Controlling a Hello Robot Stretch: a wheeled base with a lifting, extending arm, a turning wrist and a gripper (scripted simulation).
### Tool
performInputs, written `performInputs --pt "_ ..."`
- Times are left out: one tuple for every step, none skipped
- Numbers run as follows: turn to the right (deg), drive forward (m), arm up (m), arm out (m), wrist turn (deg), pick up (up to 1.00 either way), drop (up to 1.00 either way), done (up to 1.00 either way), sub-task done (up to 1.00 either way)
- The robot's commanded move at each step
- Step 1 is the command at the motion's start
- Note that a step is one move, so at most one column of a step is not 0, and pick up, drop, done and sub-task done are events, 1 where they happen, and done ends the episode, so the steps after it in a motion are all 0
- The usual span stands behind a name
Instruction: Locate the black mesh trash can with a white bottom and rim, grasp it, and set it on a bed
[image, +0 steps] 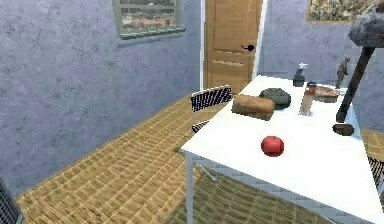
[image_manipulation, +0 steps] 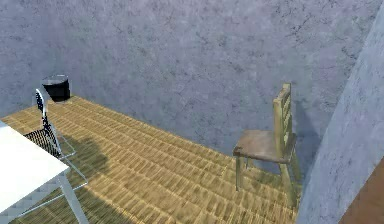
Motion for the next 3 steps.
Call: performInputs --pt "-12.0 0.00 0.00 0.00 0.0 0.00 0.00 0.00 0.00" --pt "0.0 0.20 0.00 0.00 0.0 0.00 0.00 0.00 0.00" --pt "45.0 0.00 0.00 0.00 0.0 0.00 0.00 0.00 0.00"
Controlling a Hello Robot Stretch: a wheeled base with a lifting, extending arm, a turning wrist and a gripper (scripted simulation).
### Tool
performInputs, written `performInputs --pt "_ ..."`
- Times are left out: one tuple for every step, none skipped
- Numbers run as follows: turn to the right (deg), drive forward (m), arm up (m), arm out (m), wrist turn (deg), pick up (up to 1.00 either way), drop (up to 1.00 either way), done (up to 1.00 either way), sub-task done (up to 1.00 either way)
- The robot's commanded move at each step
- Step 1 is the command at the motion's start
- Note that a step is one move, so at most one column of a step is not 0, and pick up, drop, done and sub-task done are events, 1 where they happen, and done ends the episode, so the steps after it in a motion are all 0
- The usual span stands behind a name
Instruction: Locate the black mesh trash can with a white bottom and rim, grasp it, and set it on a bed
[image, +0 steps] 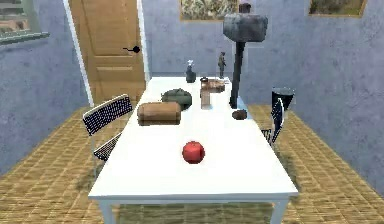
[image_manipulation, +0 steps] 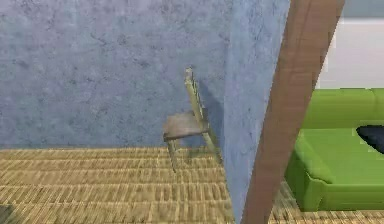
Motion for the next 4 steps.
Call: performInputs --pt "45.0 0.00 0.00 0.00 0.0 0.00 0.00 0.00 0.00" --pt "24.0 0.00 0.00 0.00 0.0 0.00 0.00 0.00 0.00" --pt "3.0 0.00 0.00 0.00 0.0 0.00 0.00 0.00 0.00" --pt "0.0 0.80 0.00 0.00 0.0 0.00 0.00 0.00 0.00"
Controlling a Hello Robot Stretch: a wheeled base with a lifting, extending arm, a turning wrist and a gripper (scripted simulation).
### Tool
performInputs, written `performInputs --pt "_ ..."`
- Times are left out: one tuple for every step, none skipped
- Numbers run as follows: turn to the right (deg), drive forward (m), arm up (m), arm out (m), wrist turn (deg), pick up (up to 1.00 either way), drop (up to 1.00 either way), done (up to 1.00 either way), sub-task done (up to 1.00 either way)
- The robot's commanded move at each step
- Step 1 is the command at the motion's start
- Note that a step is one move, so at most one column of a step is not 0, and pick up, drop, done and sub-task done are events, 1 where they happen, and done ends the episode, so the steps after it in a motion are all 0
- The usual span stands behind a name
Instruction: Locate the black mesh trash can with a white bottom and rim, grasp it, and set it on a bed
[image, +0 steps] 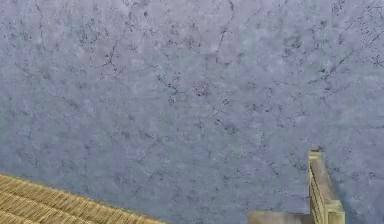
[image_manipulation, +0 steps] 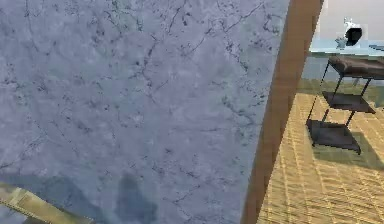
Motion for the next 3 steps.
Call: performInputs --pt "-45.0 0.00 0.00 0.00 0.0 0.00 0.00 0.00 0.00" --pt "-6.0 0.00 0.00 0.00 0.0 0.00 0.00 0.00 0.00" --pt "0.0 1.00 0.00 0.00 0.0 0.00 0.00 0.00 0.00"
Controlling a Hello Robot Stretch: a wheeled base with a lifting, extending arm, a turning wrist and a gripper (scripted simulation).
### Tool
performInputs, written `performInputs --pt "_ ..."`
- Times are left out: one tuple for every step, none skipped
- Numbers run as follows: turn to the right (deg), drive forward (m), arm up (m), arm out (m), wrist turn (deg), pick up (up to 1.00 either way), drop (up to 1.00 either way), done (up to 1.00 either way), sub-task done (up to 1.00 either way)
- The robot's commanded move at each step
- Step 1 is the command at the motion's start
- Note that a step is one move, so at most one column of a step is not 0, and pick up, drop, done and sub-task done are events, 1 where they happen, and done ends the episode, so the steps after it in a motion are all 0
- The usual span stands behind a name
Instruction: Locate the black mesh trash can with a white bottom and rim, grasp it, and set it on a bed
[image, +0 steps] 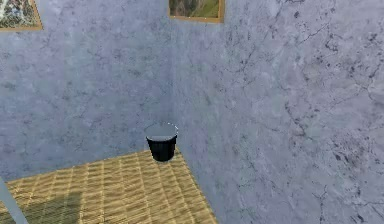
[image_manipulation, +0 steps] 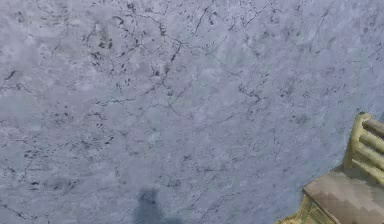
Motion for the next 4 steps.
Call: performInputs --pt "-3.0 0.00 0.00 0.00 0.0 0.00 0.00 0.00 0.00" --pt "0.0 0.25 0.00 0.00 0.0 0.00 0.00 0.00 0.00" --pt "-15.0 0.00 0.00 0.00 0.0 0.00 0.00 0.00 0.00" --pt "-3.0 0.00 0.00 0.00 0.0 0.00 0.00 0.00 0.00"
